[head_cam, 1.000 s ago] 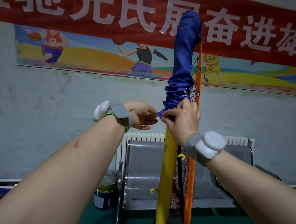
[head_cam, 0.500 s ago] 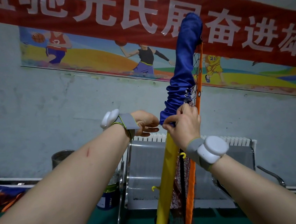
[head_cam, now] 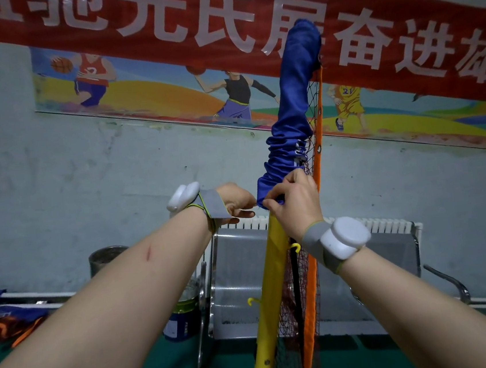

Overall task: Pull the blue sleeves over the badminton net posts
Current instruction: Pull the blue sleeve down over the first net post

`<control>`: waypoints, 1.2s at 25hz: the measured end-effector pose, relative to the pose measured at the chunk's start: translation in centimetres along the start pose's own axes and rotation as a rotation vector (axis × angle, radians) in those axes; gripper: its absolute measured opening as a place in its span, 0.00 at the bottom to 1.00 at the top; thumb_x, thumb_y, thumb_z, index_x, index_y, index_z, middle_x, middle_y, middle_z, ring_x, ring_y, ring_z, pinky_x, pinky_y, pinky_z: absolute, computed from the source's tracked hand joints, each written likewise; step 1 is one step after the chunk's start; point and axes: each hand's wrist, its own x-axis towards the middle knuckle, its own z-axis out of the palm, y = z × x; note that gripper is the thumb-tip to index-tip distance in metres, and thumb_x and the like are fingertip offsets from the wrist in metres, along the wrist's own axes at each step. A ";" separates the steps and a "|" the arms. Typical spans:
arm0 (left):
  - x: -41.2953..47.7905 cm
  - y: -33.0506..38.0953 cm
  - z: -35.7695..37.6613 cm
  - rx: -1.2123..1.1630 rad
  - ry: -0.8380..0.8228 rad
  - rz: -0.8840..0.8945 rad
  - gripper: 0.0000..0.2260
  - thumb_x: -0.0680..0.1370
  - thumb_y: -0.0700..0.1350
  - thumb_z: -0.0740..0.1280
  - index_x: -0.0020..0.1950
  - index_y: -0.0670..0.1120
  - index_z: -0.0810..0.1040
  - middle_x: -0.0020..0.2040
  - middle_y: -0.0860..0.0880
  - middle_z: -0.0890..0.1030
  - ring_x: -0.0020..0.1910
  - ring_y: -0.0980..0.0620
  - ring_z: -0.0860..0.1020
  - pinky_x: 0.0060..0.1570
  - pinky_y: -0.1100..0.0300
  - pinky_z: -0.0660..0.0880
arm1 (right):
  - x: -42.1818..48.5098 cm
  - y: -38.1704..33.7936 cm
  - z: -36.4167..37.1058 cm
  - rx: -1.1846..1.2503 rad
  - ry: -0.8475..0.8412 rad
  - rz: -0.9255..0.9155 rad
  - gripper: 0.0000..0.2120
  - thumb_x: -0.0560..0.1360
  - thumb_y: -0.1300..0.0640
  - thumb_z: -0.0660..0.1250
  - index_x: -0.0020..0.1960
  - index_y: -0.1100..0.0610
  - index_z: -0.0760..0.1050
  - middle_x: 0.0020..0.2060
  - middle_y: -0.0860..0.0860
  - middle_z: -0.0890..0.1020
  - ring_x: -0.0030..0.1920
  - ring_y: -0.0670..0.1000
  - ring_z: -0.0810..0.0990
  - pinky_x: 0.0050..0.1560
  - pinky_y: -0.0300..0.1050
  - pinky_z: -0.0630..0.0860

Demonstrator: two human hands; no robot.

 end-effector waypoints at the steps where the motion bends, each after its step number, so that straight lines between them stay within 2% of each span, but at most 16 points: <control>1: 0.0 -0.1 0.0 -0.006 0.005 -0.001 0.06 0.77 0.37 0.61 0.40 0.43 0.69 0.40 0.49 0.76 0.36 0.55 0.77 0.40 0.60 0.70 | 0.0 0.1 -0.1 0.071 0.008 0.018 0.07 0.74 0.56 0.67 0.47 0.58 0.81 0.45 0.49 0.66 0.49 0.49 0.64 0.52 0.38 0.62; 4: 0.2 -0.4 0.0 -0.019 0.005 0.004 0.07 0.78 0.37 0.61 0.40 0.42 0.68 0.38 0.49 0.76 0.35 0.56 0.77 0.39 0.61 0.69 | -0.4 0.0 -0.1 0.241 0.064 0.109 0.06 0.75 0.60 0.65 0.48 0.61 0.78 0.46 0.51 0.69 0.46 0.48 0.70 0.46 0.33 0.63; 7: 0.9 -0.7 0.2 -0.072 0.001 0.019 0.06 0.77 0.38 0.63 0.41 0.42 0.70 0.37 0.49 0.76 0.34 0.57 0.76 0.36 0.62 0.66 | -0.6 0.3 0.3 0.309 0.137 0.198 0.04 0.74 0.62 0.65 0.49 0.61 0.74 0.46 0.52 0.71 0.44 0.49 0.72 0.48 0.39 0.70; 9: 1.0 -0.9 0.0 -0.173 0.001 0.044 0.03 0.77 0.37 0.62 0.47 0.42 0.75 0.43 0.48 0.79 0.35 0.56 0.76 0.41 0.59 0.68 | -0.4 0.6 0.4 0.364 0.173 0.282 0.06 0.73 0.62 0.66 0.49 0.59 0.71 0.45 0.53 0.73 0.43 0.50 0.72 0.48 0.43 0.72; 10: 1.0 -1.1 -0.1 -0.212 0.006 0.066 0.05 0.77 0.37 0.61 0.49 0.43 0.76 0.47 0.47 0.79 0.37 0.55 0.77 0.46 0.58 0.68 | -0.2 0.7 0.4 0.391 0.183 0.317 0.08 0.73 0.61 0.67 0.49 0.59 0.70 0.45 0.54 0.74 0.43 0.50 0.72 0.48 0.43 0.72; 12: 0.9 -1.2 -0.4 -0.238 0.011 0.101 0.07 0.76 0.37 0.62 0.49 0.44 0.78 0.51 0.48 0.80 0.43 0.54 0.79 0.53 0.55 0.68 | -0.1 0.9 0.3 0.417 0.186 0.350 0.10 0.73 0.60 0.68 0.50 0.60 0.69 0.46 0.54 0.73 0.43 0.50 0.72 0.47 0.42 0.72; 13: 0.6 -1.1 -0.6 -0.225 0.002 0.116 0.06 0.76 0.38 0.63 0.47 0.45 0.79 0.50 0.49 0.80 0.44 0.54 0.79 0.53 0.55 0.67 | -0.1 1.0 0.3 0.425 0.185 0.347 0.11 0.73 0.60 0.68 0.51 0.60 0.69 0.47 0.53 0.73 0.44 0.50 0.72 0.48 0.43 0.72; 16: 0.3 -1.1 -0.6 -0.171 -0.004 0.168 0.02 0.74 0.41 0.67 0.42 0.47 0.79 0.43 0.51 0.81 0.42 0.56 0.78 0.50 0.57 0.65 | -0.5 1.5 0.3 0.483 0.153 0.346 0.17 0.72 0.58 0.70 0.56 0.58 0.66 0.47 0.51 0.74 0.47 0.51 0.75 0.52 0.47 0.74; 19: 0.4 -0.9 0.5 -0.169 0.054 0.172 0.03 0.74 0.42 0.68 0.40 0.47 0.78 0.38 0.52 0.80 0.40 0.56 0.78 0.47 0.58 0.65 | -0.3 2.5 -0.4 0.523 0.076 0.349 0.24 0.71 0.56 0.71 0.62 0.58 0.64 0.47 0.49 0.74 0.47 0.50 0.75 0.52 0.48 0.74; 23: 0.7 -1.4 1.0 -0.129 0.105 0.176 0.05 0.75 0.40 0.68 0.39 0.45 0.77 0.37 0.49 0.80 0.34 0.58 0.78 0.36 0.62 0.64 | -0.5 3.1 -0.1 0.506 0.009 0.321 0.26 0.71 0.55 0.71 0.64 0.57 0.63 0.44 0.48 0.74 0.48 0.53 0.77 0.53 0.53 0.76; 25: 0.8 -1.8 1.4 -0.079 0.107 0.166 0.06 0.74 0.40 0.68 0.38 0.45 0.76 0.36 0.49 0.79 0.29 0.60 0.79 0.34 0.63 0.64 | -0.8 3.6 0.3 0.530 -0.023 0.330 0.27 0.70 0.55 0.72 0.64 0.58 0.64 0.42 0.47 0.73 0.46 0.51 0.76 0.53 0.52 0.76; 28: 0.7 -2.6 1.9 -0.062 0.077 0.147 0.05 0.74 0.37 0.67 0.38 0.42 0.76 0.35 0.47 0.78 0.30 0.57 0.78 0.23 0.69 0.68 | -1.4 4.0 1.1 0.507 -0.073 0.326 0.27 0.70 0.55 0.72 0.65 0.58 0.65 0.38 0.43 0.71 0.46 0.50 0.75 0.53 0.50 0.75; 30: 0.4 -3.0 2.3 -0.092 0.075 0.158 0.01 0.74 0.35 0.67 0.43 0.39 0.77 0.35 0.45 0.77 0.26 0.59 0.77 0.19 0.74 0.66 | -1.8 4.3 1.6 0.486 -0.094 0.329 0.28 0.69 0.53 0.73 0.65 0.58 0.66 0.42 0.48 0.75 0.48 0.52 0.77 0.53 0.52 0.76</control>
